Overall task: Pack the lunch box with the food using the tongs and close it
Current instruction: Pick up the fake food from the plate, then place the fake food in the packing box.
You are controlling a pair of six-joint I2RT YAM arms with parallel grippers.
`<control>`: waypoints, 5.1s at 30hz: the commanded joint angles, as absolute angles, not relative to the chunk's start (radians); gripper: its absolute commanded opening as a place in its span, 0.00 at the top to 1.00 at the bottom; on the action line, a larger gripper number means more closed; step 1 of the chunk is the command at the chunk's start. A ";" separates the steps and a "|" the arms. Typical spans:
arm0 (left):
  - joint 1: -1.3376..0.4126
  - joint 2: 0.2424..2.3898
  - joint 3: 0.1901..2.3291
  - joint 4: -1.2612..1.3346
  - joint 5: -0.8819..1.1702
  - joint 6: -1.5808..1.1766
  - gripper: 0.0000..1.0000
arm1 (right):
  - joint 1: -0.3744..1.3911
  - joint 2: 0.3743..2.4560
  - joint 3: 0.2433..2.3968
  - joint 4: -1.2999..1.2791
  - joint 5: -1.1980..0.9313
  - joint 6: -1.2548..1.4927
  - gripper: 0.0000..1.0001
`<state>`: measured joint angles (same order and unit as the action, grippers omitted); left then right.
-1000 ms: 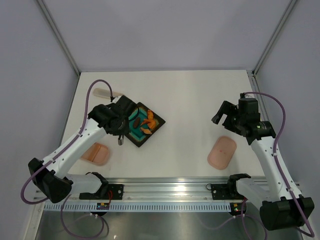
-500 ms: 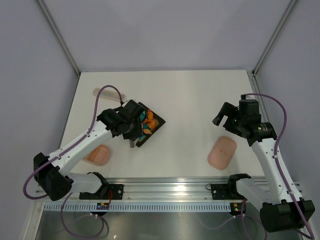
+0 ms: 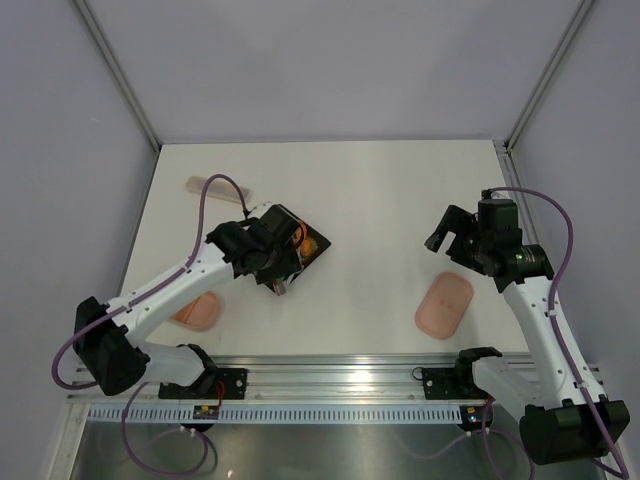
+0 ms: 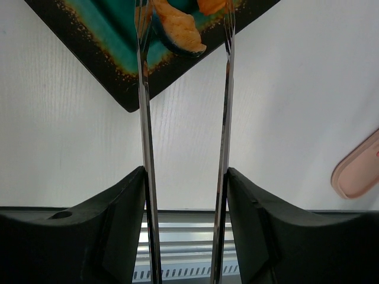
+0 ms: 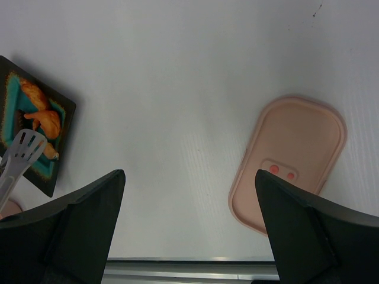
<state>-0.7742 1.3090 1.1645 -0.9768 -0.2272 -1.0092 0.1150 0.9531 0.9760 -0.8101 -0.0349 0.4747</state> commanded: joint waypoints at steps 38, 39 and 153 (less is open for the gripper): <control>-0.798 1.289 1.147 -1.077 -0.394 -1.146 0.53 | 0.114 0.957 1.015 -0.795 -0.035 0.472 0.01; -0.799 1.290 1.144 -1.072 -0.391 -1.143 0.53 | 0.114 0.956 1.014 -0.793 -0.035 0.472 0.00; -0.269 0.901 1.169 -1.549 -0.534 -1.033 1.00 | 0.114 0.988 0.989 -0.733 -0.080 0.469 0.00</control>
<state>-0.3183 0.9298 1.1572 -1.3685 -0.4694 -1.1160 0.1150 0.9825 0.9760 -0.7521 -0.0719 0.4744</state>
